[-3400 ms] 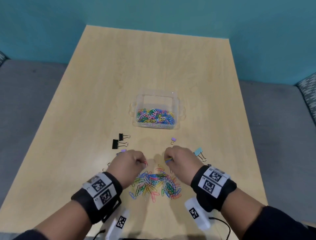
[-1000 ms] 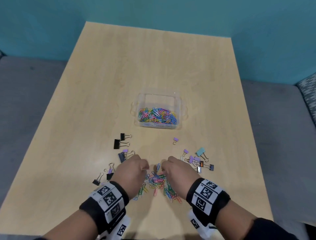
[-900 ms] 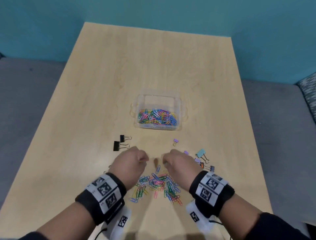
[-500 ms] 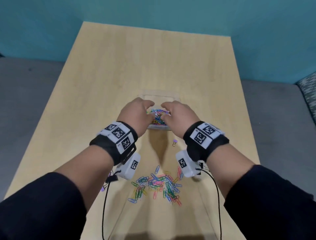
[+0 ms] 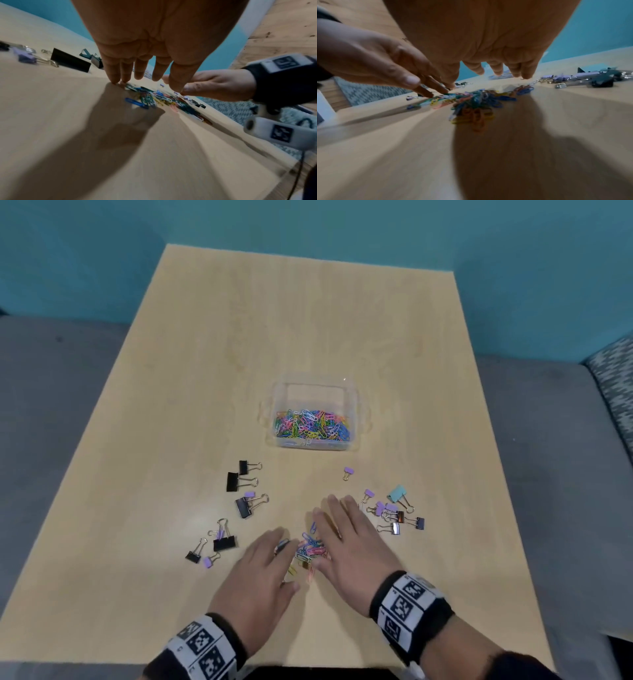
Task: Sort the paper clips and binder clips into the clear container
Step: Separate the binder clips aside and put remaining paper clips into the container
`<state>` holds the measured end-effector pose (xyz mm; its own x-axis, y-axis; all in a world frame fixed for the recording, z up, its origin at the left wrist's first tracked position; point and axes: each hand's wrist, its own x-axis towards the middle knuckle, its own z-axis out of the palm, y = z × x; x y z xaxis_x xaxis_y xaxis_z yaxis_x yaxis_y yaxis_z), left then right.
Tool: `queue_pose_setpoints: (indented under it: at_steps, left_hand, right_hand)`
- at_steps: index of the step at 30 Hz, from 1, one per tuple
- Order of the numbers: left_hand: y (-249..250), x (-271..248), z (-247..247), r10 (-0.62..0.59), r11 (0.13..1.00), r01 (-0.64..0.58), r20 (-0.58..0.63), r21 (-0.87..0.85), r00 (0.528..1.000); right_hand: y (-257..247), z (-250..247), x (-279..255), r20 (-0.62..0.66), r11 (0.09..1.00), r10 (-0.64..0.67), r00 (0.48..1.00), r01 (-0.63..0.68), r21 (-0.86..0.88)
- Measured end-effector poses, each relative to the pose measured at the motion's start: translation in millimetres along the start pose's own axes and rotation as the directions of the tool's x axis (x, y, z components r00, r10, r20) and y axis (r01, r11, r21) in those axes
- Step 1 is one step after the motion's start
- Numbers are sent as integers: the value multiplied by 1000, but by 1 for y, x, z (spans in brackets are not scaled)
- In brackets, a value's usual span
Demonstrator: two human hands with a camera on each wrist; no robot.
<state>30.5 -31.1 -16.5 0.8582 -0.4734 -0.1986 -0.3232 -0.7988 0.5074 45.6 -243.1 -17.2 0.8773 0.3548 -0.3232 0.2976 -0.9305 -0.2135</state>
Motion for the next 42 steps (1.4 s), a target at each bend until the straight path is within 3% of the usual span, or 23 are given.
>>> queue_pose_setpoints:
  at_steps: [5, 9, 14, 23, 34, 42]
  left_hand:
    - [-2, 1, 2, 46, 993, -41, -44, 111, 998]
    - [-8, 1, 1, -3, 990, 8, -31, 141, 999]
    - [-10, -2, 9, -60, 974, 48, 46, 220, 997]
    - [-3, 15, 24, 0, 955, -23, 78, 295, 997]
    - [5, 28, 14, 78, 933, -81, 24, 349, 997]
    - [9, 43, 1, 80, 924, -113, 104, 364, 991]
  right_hand:
    - [3, 5, 5, 31, 1000, -15, 999, 16, -25]
    - [-5, 2, -21, -68, 997, -69, 995, 72, 37]
    - [-6, 11, -44, -23, 998, 54, 998, -53, 31]
    - [-19, 20, -17, -41, 999, -12, 999, 14, 38]
    - [-16, 3, -8, -88, 984, -113, 990, 99, -150]
    - [-12, -13, 0, -7, 986, -120, 993, 119, -117]
